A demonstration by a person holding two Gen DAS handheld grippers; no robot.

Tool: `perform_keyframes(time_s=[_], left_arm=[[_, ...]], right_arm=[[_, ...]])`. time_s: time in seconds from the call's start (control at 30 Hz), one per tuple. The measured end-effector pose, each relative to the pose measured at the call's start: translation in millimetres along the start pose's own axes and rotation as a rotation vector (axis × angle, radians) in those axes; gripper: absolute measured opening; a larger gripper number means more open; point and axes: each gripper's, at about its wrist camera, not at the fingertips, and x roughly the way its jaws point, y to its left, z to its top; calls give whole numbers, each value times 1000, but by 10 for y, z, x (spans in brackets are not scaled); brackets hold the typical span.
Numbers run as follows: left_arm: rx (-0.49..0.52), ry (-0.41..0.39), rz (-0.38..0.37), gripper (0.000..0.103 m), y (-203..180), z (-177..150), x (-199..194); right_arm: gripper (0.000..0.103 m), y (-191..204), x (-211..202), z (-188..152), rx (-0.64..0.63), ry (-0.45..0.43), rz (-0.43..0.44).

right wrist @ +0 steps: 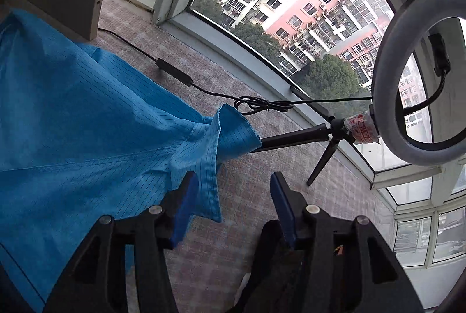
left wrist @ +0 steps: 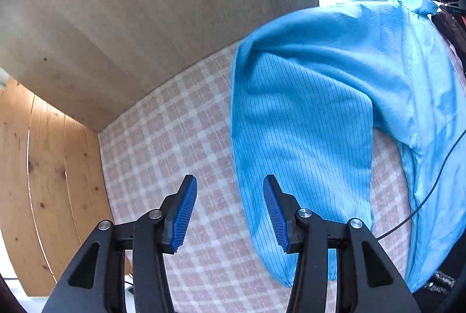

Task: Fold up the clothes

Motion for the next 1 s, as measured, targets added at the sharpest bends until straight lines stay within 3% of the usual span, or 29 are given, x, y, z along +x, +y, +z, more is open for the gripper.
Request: perform_keyframes(time_s=[0.13,0.2,0.3,0.43,0.5,0.67,0.77,0.87,0.97,1.0], left_arm=[[-119,68,-126,45,-354,-741,257],[-104,39,-145,45,-587,-1009,255],[1,-28,-131,47,-1024,-1224,194],[130,-36,-36,47,-1430,-1272,342],[172,-46,12,47,-1546,-1276,382],[125,-97,-47,47,-1448,-1392,48],[141,-122,-84,54,-1514,-1434,-59],[223,-90,-105,54,-1757,-1416,144],[244,-42,-41,56,-1864,-1312,480],[219,-47,-50,46,-1812,-1263,511]], right_arm=[[53,203,-496,-442,63,-48,122],[58,366,-694,-709,106,-66,212],[58,636,-855,-1084,138,-70,304],[58,932,-944,-1446,176,-48,401],[58,986,-913,-1541,199,-36,405],[58,931,-836,-1855,286,33,433],[58,899,-815,-2000,325,48,455],[58,907,-751,-2039,362,66,492],[58,962,-718,-2031,371,74,512],[58,992,-713,-2022,364,76,515]])
